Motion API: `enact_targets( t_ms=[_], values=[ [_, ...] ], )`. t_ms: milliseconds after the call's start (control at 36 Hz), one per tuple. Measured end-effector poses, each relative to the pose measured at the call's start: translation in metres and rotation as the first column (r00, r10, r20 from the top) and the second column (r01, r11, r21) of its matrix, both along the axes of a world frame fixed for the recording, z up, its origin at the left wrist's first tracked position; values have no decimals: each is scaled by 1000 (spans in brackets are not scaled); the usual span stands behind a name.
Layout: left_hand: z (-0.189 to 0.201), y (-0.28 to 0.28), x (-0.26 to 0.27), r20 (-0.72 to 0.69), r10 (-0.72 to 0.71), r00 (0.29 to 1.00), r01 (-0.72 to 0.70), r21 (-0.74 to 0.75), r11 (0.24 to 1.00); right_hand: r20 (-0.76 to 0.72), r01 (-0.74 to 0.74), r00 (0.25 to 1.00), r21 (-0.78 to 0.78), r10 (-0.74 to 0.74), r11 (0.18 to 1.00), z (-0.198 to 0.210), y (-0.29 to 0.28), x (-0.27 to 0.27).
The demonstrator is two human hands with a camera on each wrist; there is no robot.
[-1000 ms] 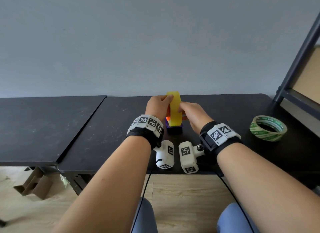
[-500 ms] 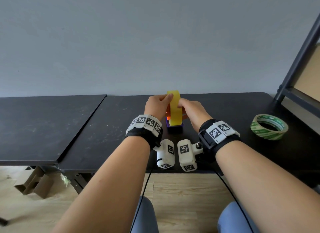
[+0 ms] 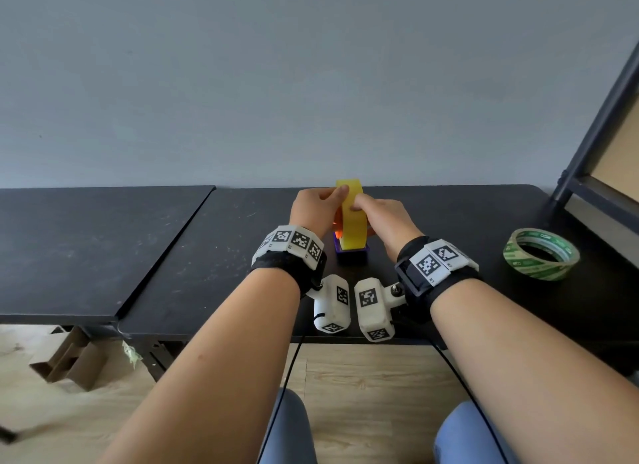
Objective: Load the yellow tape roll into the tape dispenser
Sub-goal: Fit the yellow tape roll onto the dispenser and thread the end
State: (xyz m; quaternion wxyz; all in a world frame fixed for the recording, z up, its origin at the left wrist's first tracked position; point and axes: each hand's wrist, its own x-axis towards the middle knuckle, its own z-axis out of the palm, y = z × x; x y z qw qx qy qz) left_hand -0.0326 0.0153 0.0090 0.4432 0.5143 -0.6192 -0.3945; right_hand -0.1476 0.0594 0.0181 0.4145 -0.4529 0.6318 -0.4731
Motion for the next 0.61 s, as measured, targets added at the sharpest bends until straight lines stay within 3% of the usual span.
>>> enact_targets(
  t_ms=[222, 417, 611],
  values=[
    [2, 1, -1, 4, 3, 1000, -3, 8, 1000, 16, -37, 999, 55, 37, 998, -12, -2, -10],
    [1, 6, -1, -193, -57, 980, 84, 134, 987, -24, -55, 998, 5, 55, 998, -9, 7, -8],
    [0, 7, 3, -242, -106, 964, 150, 173, 973, 24, -34, 999, 9, 34, 999, -9, 5, -10]
  ],
)
